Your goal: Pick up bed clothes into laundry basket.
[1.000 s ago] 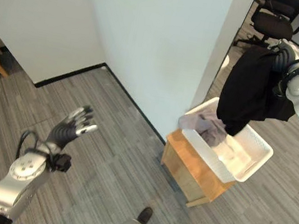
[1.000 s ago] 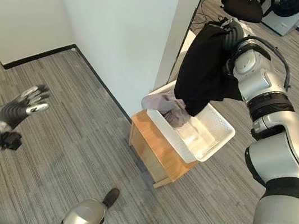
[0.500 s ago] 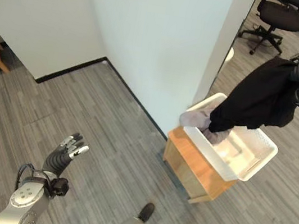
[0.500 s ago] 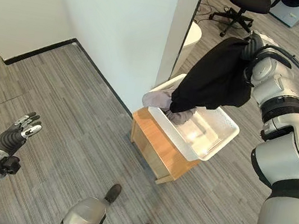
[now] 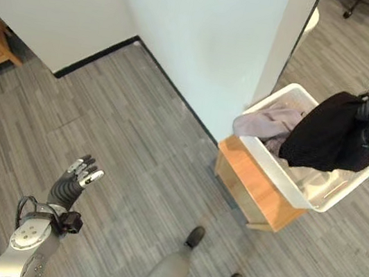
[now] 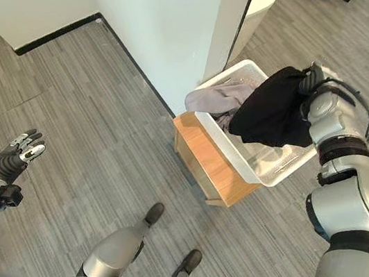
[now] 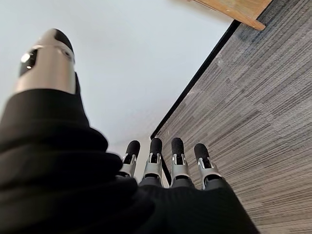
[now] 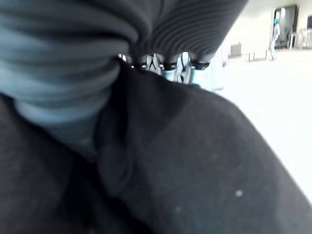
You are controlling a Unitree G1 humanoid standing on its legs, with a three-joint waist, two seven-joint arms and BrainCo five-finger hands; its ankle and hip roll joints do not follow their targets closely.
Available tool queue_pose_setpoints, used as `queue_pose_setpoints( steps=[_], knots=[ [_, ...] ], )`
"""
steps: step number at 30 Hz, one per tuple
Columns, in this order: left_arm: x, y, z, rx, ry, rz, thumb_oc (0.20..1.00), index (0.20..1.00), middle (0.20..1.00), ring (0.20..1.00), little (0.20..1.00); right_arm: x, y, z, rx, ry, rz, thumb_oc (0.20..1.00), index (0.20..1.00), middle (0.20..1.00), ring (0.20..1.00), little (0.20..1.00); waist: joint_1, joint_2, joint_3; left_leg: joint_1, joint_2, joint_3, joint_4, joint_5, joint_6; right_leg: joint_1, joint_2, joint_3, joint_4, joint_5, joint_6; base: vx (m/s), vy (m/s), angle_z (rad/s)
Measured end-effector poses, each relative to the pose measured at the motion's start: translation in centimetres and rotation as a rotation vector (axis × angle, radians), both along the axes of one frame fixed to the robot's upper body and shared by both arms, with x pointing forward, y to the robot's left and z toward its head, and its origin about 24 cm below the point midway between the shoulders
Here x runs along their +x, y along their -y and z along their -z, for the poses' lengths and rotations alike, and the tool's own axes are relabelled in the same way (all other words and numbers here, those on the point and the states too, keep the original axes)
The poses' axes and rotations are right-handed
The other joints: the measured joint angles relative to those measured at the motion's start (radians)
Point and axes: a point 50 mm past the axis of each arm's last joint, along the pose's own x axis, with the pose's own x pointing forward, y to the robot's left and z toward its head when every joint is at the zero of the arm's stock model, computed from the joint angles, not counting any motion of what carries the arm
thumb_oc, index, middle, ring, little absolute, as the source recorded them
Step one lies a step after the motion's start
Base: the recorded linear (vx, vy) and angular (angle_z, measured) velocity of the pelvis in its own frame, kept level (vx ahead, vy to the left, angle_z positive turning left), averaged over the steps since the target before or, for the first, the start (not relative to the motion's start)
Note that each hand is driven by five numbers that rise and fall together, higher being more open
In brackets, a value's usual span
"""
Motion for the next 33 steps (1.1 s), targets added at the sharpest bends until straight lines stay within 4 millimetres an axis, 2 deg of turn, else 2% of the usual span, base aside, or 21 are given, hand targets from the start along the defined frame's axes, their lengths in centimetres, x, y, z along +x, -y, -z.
queue_pose_setpoints(
  steps=[1, 2, 4, 7, 9, 14, 16, 19, 21, 22, 23, 24, 25, 27, 28, 29, 30, 31, 32, 33],
  knots=[
    [0.2, 0.0, -0.2, 0.001, 0.008, -0.004, 1.0, 1.0, 1.0, 1.0, 1.0, 0.0, -0.1, 0.4, 0.013, -0.006, -0.001, 0.2, 0.2, 0.2, 0.2, 0.2, 0.002, 0.003, 0.005, 0.0, -0.001, 0.0, -0.001, 0.0, 0.0, -0.001, -0.001, -0.001, 0.0, 0.0, 0.0, 0.0, 0.0, 0.0],
    [0.2, 0.0, -0.2, 0.002, 0.011, -0.011, 1.0, 1.0, 1.0, 1.0, 1.0, 0.0, -0.1, 0.8, 0.048, -0.001, 0.004, 1.0, 1.0, 1.0, 1.0, 1.0, 0.003, 0.002, 0.007, 0.0, -0.001, 0.0, -0.001, 0.0, 0.0, -0.001, -0.001, -0.001, -0.001, 0.0, 0.0, 0.0, 0.0, 0.0],
    [0.3, 0.0, -0.2, 0.001, 0.014, -0.017, 1.0, 1.0, 1.0, 1.0, 1.0, 0.0, 0.3, 2.1, 0.136, -0.012, 0.048, 1.0, 1.0, 1.0, 1.0, 1.0, 0.003, 0.001, 0.012, -0.001, -0.001, -0.002, -0.001, 0.0, 0.0, -0.001, -0.001, -0.002, 0.0, 0.0, 0.0, 0.0, 0.0, 0.0],
    [0.8, 0.0, -0.5, 0.008, 0.029, -0.022, 1.0, 1.0, 1.0, 1.0, 1.0, -1.3, 2.5, 5.5, 0.224, -0.145, 0.198, 1.0, 1.0, 1.0, 1.0, 1.0, 0.01, -0.002, 0.015, -0.004, -0.001, -0.009, 0.0, 0.0, 0.0, -0.001, 0.001, -0.009, 0.001, 0.0, 0.0, 0.01, -0.004, 0.05],
    [1.1, 0.0, -0.7, 0.003, 0.04, -0.035, 1.0, 1.0, 1.0, 1.0, 1.0, -2.2, 3.8, 6.4, 0.273, -0.195, 0.302, 1.0, 1.0, 1.0, 1.0, 1.0, 0.01, -0.002, 0.015, -0.018, -0.002, -0.015, 0.009, 0.0, 0.0, -0.006, 0.002, -0.014, 0.001, 0.0, 0.0, 0.01, -0.006, 0.08],
    [2.4, 0.7, -0.7, 0.004, 0.042, -0.036, 1.0, 1.0, 1.0, 1.0, 1.0, -1.4, 3.3, 4.1, 0.258, -0.186, 0.281, 1.0, 1.0, 1.0, 1.0, 1.0, 0.002, -0.014, 0.017, -0.017, 0.003, -0.015, 0.014, 0.0, 0.0, -0.004, 0.007, -0.013, 0.0, 0.005, -0.005, 0.0, 0.0, 0.0],
    [2.8, 0.9, -1.1, 0.006, 0.059, -0.029, 1.0, 1.0, 1.0, 1.0, 1.0, -0.8, 2.5, 2.7, 0.151, -0.233, 0.251, 1.0, 1.0, 1.0, 1.0, 1.0, 0.001, -0.015, 0.016, -0.015, 0.004, -0.014, 0.017, 0.0, 0.0, -0.001, 0.008, -0.012, 0.001, 0.006, -0.007, 0.0, 0.0, 0.0],
    [3.5, 1.2, -1.6, 0.002, 0.078, -0.017, 1.0, 1.0, 1.0, 1.0, 1.0, 1.0, -0.8, -2.3, 0.048, -0.171, 0.127, 1.0, 1.0, 1.0, 1.0, 1.0, -0.005, -0.022, 0.012, -0.011, 0.007, -0.009, 0.023, 0.0, 0.0, 0.003, 0.01, -0.005, 0.001, 0.01, -0.008, 0.0, 0.0, -0.04],
    [3.8, 1.3, -1.9, 0.002, 0.094, -0.014, 1.0, 1.0, 1.0, 1.0, 1.0, 1.7, -3.0, -4.6, 0.067, -0.094, 0.039, 1.0, 1.0, 1.0, 1.0, 1.0, -0.015, -0.037, 0.005, -0.002, 0.009, -0.001, 0.022, -0.002, -0.004, 0.008, 0.011, 0.004, -0.001, 0.011, -0.008, -0.02, 0.006, -0.07],
    [3.5, 0.9, -1.7, 0.003, 0.083, -0.033, 1.0, 1.0, 1.0, 1.0, 1.0, 2.2, -5.4, -6.4, 0.091, -0.034, -0.051, 1.0, 1.0, 1.0, 1.0, 1.0, -0.03, -0.04, 0.004, 0.003, 0.01, 0.005, 0.022, -0.002, -0.003, 0.011, 0.011, 0.008, -0.001, 0.011, -0.008, -0.03, 0.004, -0.33],
    [2.9, 0.2, -1.7, 0.006, 0.083, -0.071, 1.0, 1.0, 1.0, 1.0, 1.0, 2.1, -10.8, -9.7, 0.106, 0.121, -0.291, 1.0, 1.0, 1.0, 1.0, 1.0, -0.049, -0.057, 0.001, 0.017, 0.016, 0.029, 0.022, -0.004, -0.005, 0.011, 0.01, 0.034, -0.002, 0.016, -0.008, -0.02, 0.0, -0.39],
    [2.4, -0.1, -1.4, 0.007, 0.071, -0.089, 1.0, 1.0, 1.0, 1.0, 1.0, 1.5, -13.4, -10.9, 0.133, 0.189, -0.425, 1.0, 1.0, 1.0, 1.0, 1.0, -0.066, -0.065, -0.006, 0.024, 0.019, 0.041, 0.023, -0.006, -0.006, 0.011, 0.01, 0.043, -0.001, 0.016, -0.008, -0.02, -0.005, -0.41],
    [1.9, -0.4, -1.9, -0.008, 0.105, -0.118, 1.0, 1.0, 1.0, 1.0, 1.0, -0.8, -16.0, -12.0, 0.214, 0.305, -0.61, 1.0, 1.0, 1.0, 1.0, 1.0, -0.076, -0.078, -0.01, 0.022, 0.019, 0.049, 0.021, -0.009, -0.008, 0.008, 0.011, 0.052, -0.002, 0.016, -0.008, 0.02, -0.013, -0.25],
    [1.3, -0.5, -1.9, -0.028, 0.124, -0.151, 1.0, 1.0, 1.0, 1.0, 1.0, -4.4, -18.6, -12.3, 0.272, 0.436, -0.842, 1.0, 1.0, 1.0, 1.0, 1.0, -0.091, -0.089, -0.015, 0.032, 0.023, 0.068, 0.02, -0.013, -0.009, 0.007, 0.011, 0.069, 0.002, 0.02, -0.008, 0.02, -0.013, -0.17],
    [0.7, 0.3, -2.0, -0.063, 0.152, -0.155, 1.0, 1.0, 1.0, 1.0, 1.0, -11.1, -16.6, -10.3, 0.419, 0.655, -1.015, 1.0, 1.0, 1.0, 1.0, 1.0, -0.093, -0.095, -0.021, 0.044, 0.016, 0.066, 0.018, -0.015, -0.006, 0.018, 0.003, 0.066, 0.014, 0.014, -0.007, 0.05, -0.021, 0.0],
    [0.1, 0.8, -1.6, -0.079, 0.142, -0.155, 1.0, 1.0, 1.0, 1.0, 1.0, -13.2, -14.5, -7.9, 0.513, 0.723, -0.991, 1.0, 1.0, 1.0, 1.0, 1.0, -0.099, -0.092, -0.023, 0.063, 0.008, 0.068, 0.016, -0.014, -0.004, 0.034, -0.005, 0.067, 0.02, 0.008, -0.004, 0.09, -0.028, 0.05],
    [-0.5, 1.1, -0.9, -0.085, 0.113, -0.15, 1.0, 1.0, 1.0, 1.0, 1.0, -13.8, -12.8, -5.0, 0.61, 0.712, -0.894, 1.0, 1.0, 1.0, 1.0, 1.0, -0.109, -0.084, -0.03, 0.076, 0.002, 0.066, 0.017, -0.022, 0.0, 0.051, -0.012, 0.065, 0.02, 0.007, -0.003, 0.04, -0.009, -0.13],
    [-0.9, 1.7, 0.3, -0.104, 0.065, -0.152, 1.0, 1.0, 1.0, 1.0, 1.0, -12.9, -10.7, 0.4, 0.773, 0.597, -0.7, 1.0, 1.0, 1.0, 1.0, 1.0, -0.148, -0.046, -0.042, 0.072, -0.003, 0.066, 0.031, -0.035, -0.003, 0.054, -0.018, 0.07, 0.01, 0.007, -0.006, 0.0, 0.007, -0.07],
    [-0.7, 2.6, 0.5, -0.118, 0.074, -0.135, 1.0, 1.0, 1.0, 1.0, 1.0, -13.7, -9.5, 3.5, 0.914, 0.603, -0.578, 1.0, 1.0, 1.0, 1.0, 1.0, -0.151, -0.042, -0.058, 0.073, -0.004, 0.064, 0.03, -0.035, -0.003, 0.055, -0.019, 0.066, 0.014, 0.007, -0.006, -0.02, -0.008, -0.06],
    [-0.9, 3.2, 0.8, -0.141, 0.076, -0.135, 1.0, 1.0, 1.0, 1.0, 1.0, -14.2, -9.5, 6.8, 1.054, 0.555, -0.471, 1.0, 1.0, 1.0, 1.0, 1.0, -0.164, -0.026, -0.07, 0.074, -0.006, 0.065, 0.03, -0.035, -0.002, 0.055, -0.019, 0.065, 0.014, 0.007, -0.005, -0.03, -0.022, -0.03]
  ],
)
